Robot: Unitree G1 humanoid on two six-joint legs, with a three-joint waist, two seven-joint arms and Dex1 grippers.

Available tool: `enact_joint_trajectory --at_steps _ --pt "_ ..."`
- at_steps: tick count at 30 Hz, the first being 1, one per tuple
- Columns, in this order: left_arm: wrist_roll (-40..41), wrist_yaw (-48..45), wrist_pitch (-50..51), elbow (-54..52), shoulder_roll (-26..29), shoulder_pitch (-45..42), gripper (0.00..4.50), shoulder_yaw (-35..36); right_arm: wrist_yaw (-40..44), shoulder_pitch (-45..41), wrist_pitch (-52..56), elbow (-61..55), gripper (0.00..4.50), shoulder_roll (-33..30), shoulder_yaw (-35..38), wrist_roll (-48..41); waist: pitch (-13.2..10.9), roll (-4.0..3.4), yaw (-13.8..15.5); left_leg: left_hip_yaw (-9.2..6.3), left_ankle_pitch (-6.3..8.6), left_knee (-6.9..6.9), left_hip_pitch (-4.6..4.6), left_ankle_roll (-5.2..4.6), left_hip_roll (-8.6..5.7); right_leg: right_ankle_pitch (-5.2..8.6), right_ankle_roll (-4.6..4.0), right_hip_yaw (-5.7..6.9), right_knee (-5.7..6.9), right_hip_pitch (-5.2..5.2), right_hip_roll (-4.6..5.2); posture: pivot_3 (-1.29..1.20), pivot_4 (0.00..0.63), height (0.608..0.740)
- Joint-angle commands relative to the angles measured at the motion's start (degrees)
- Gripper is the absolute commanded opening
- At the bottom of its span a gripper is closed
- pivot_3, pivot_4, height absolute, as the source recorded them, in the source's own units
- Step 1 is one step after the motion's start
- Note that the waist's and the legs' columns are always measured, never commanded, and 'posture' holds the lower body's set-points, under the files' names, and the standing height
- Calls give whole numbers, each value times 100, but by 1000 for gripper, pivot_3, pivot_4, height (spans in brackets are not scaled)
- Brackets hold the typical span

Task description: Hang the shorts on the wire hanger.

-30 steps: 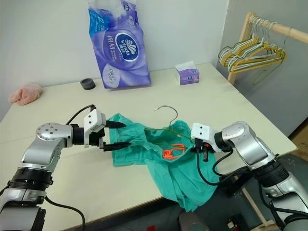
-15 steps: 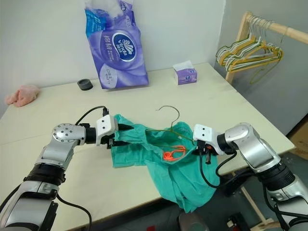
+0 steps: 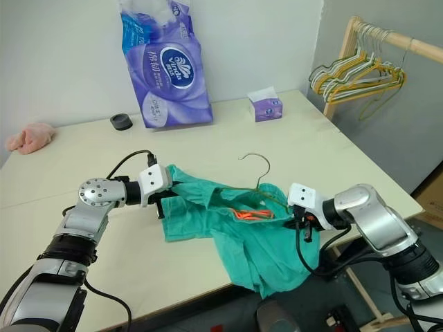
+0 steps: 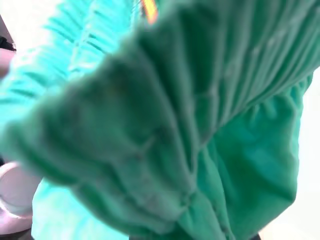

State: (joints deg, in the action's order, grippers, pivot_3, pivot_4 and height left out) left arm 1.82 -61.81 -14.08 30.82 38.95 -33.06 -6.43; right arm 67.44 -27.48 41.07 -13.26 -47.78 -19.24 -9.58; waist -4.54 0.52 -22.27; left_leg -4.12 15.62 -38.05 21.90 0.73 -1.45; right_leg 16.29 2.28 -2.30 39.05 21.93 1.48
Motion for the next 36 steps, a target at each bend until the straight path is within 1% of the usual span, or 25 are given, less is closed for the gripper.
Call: enact_joint_trajectory --at_steps 1,7,11,14,17,20,26,29,32,34,36 --pt "-48 115 -93 12 82 -116 29 102 6 38 56 -243 0 -127 225 -138 0 0 1 0 0 0 0 0 0 0 0 1 0 0 0 -416 44 740" --pt "80 128 -74 -156 -86 -81 29 133 -139 42 195 -317 0 -46 239 -220 0 0 5 0 0 0 1 0 0 0 0 0 0 0 0 -419 45 740" --pt "439 142 273 -523 -311 0 29 260 -191 1 240 -319 0 -21 217 -238 0 0 12 0 0 -1 2 0 0 0 0 0 -1 0 0 -412 53 740" --pt "688 -41 614 -854 -281 207 29 310 -291 17 322 -321 0 61 253 -288 0 0 -6 0 0 0 1 0 0 0 0 -1 0 0 0 -414 49 740" --pt "684 -165 622 -974 -109 415 622 333 -353 21 400 -313 0 85 284 -337 0 0 -10 -1 0 3 -1 0 1 0 0 0 1 0 -2 -414 49 740" --pt "673 -91 615 -1083 -52 587 1525 397 -392 11 439 -297 0 72 304 -402 0 0 -8 -1 0 3 0 0 1 0 0 -1 1 0 -2 -411 48 740" --pt "528 380 285 -1005 -64 707 3414 525 -422 32 468 -296 0 53 323 -467 0 1 37 0 0 -3 2 0 -1 0 0 0 -2 -2 1 -408 45 740" --pt "604 641 260 -967 -36 768 4291 739 -439 54 499 -310 0 46 347 -505 0 0 19 1 0 -2 0 0 -1 0 0 -1 -2 -2 1 -412 44 740" --pt "1142 545 811 -1227 186 946 4291 1249 -630 175 724 -351 0 113 582 -683 1 1 -3 0 0 0 1 0 -1 0 0 0 -1 0 1 -409 41 740" --pt "1651 281 1509 -1756 342 1095 4291 1431 -834 289 891 -381 0 186 820 -802 1 1 -6 0 0 3 2 0 0 0 0 -1 1 4 0 -409 39 740" --pt "2124 -24 2210 -2421 514 1249 4291 1439 -1050 456 966 -413 0 236 1098 -886 1 0 5 0 0 3 4 0 0 0 0 -2 3 6 0 -408 40 740"
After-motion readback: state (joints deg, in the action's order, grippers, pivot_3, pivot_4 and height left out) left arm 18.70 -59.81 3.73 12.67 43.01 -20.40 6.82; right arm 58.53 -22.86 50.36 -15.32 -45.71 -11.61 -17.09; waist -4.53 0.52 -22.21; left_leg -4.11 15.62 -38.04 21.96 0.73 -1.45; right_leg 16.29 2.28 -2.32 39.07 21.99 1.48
